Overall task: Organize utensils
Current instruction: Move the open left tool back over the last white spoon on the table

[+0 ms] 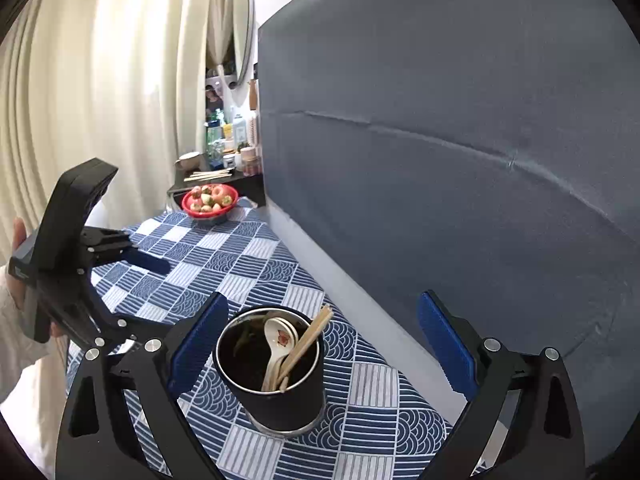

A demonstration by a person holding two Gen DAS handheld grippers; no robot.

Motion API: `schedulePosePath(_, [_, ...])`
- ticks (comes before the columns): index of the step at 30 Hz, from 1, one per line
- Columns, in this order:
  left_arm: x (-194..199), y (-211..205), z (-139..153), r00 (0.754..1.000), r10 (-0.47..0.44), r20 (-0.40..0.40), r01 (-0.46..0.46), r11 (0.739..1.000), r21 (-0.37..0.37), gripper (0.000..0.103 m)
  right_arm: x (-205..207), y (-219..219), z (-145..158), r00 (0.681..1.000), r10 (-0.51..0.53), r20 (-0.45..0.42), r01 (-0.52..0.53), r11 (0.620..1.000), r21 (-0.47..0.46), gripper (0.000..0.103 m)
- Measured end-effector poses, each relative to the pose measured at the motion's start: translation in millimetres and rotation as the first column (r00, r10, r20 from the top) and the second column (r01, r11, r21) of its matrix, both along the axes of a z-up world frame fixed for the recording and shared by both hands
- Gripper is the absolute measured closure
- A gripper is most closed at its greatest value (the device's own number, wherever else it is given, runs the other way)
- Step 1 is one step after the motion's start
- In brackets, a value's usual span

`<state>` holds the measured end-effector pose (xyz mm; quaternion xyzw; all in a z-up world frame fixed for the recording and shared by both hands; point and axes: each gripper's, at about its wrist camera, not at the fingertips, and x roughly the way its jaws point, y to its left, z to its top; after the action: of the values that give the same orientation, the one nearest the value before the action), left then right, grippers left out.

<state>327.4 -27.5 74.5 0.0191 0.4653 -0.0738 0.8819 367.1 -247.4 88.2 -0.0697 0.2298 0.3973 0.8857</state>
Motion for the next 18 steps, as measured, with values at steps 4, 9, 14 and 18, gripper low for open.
schedulePosePath(4, [-12,21,-2,1.000,0.008,-0.010,-0.008,1.000,0.002,0.006,-6,9,2,1.000,-0.018,-0.015,0.018,1.000,-0.006,0.012])
schedulePosePath(9, [-26,54,-9,0.999,0.025,-0.043,-0.025,1.000,0.000,0.006,-18,30,5,1.000,-0.021,-0.022,0.021,1.000,-0.022,0.011])
schedulePosePath(14, [-43,90,-17,0.998,0.033,-0.058,-0.033,0.999,-0.001,0.006,-29,59,3,0.999,-0.024,-0.037,0.023,0.999,-0.042,0.011])
schedulePosePath(18, [-57,118,-25,0.996,0.046,-0.077,-0.048,0.999,-0.012,0.006,-39,86,-1,0.999,-0.005,-0.047,0.002,0.998,-0.068,0.011])
